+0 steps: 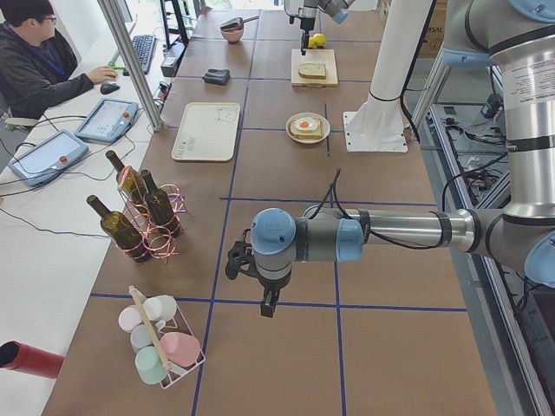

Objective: Make sandwich and place on tray
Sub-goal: 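Move the right gripper down to the bread slice on the wooden board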

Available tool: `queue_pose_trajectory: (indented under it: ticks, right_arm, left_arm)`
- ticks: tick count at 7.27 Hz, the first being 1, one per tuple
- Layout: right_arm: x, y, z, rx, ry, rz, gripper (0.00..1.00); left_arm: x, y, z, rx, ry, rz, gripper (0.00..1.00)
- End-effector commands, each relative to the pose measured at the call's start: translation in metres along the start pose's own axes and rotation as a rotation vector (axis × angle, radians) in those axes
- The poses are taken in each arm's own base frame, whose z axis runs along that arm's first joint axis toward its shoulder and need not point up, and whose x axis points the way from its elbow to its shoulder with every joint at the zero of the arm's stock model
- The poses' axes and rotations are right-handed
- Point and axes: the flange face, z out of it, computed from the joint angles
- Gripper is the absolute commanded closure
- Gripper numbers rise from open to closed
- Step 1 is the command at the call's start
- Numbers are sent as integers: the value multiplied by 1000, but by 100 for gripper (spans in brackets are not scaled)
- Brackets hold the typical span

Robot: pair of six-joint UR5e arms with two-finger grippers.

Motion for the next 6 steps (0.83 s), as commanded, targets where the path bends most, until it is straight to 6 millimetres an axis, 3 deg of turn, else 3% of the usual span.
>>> queue_pose_trajectory:
  ticks: [1, 3, 6]
  right_arm:
    - [-34, 25, 22, 19, 1, -4, 30]
    - [-41, 29, 22, 9, -9, -14, 43]
    - [-34, 31, 20, 6, 3, -10, 56]
  left_arm:
    - [0, 0, 0, 0, 0, -1, 0]
    - [0, 0, 0, 0, -1, -1, 0]
    - [0, 0, 0, -1, 1, -2, 0]
